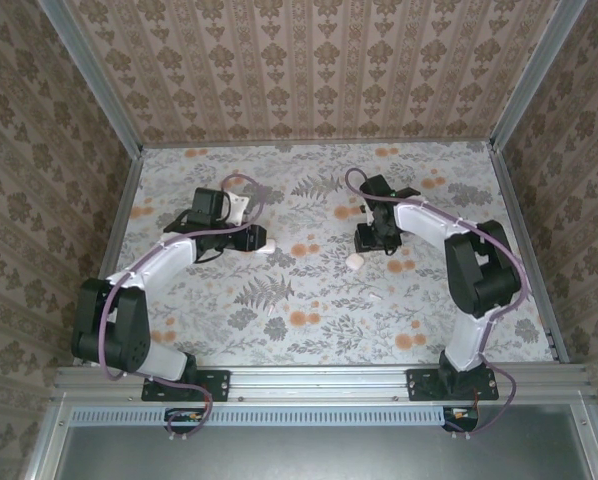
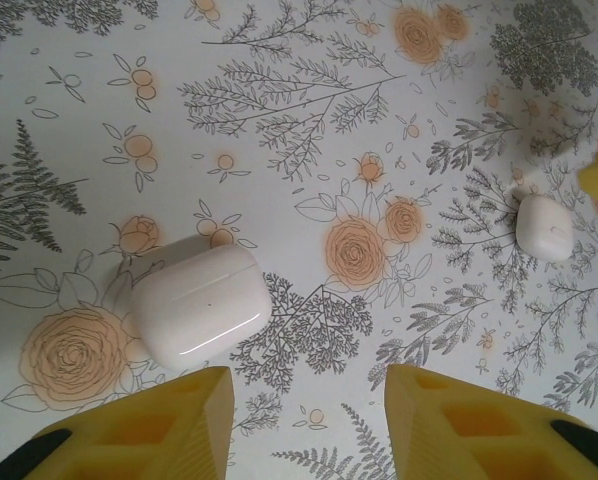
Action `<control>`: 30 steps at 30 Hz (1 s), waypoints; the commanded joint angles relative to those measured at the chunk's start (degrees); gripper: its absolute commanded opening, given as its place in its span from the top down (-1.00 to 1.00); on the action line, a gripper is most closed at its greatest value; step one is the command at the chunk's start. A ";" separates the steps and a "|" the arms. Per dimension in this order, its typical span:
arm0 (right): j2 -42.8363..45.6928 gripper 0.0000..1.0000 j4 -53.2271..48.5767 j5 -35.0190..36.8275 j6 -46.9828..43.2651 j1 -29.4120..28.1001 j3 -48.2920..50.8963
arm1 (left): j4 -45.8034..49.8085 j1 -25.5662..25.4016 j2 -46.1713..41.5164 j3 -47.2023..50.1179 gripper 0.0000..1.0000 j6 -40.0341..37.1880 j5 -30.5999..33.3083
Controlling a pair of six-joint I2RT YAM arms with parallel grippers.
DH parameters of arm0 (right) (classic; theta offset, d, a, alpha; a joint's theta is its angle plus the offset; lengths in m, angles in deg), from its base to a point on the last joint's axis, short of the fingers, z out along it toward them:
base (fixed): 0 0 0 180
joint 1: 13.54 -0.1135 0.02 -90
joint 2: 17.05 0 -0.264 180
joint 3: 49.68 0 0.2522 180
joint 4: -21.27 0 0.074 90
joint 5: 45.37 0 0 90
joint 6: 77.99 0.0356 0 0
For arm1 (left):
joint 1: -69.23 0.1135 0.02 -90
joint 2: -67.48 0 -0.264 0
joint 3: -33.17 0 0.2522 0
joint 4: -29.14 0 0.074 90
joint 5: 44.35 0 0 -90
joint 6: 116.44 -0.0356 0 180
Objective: Insert wireless bluetooth earbuds into charging case
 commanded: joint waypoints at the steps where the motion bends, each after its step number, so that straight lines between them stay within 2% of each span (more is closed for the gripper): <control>1: -3.74 0.17 0.92 -3.01 -0.73 2.08 -2.16 | -0.12 -0.61 -0.15 -1.08 0.12 0.86 -0.83; 7: -5.14 0.27 2.08 -5.32 -2.12 3.34 0.00 | -0.73 -0.72 -0.64 0.30 0.12 1.10 -0.72; 18: 2.82 0.33 3.35 -11.32 3.31 1.20 11.46 | -1.53 -1.22 0.45 -0.82 0.14 1.46 -1.20; 23: 6.82 0.33 5.57 -14.82 8.33 -0.95 16.22 | -2.04 -1.58 0.36 -0.47 0.14 1.81 -1.18; 30: 9.28 0.32 6.50 -17.14 14.15 -6.49 16.58 | -2.24 -2.02 -0.77 0.56 0.14 1.95 -1.16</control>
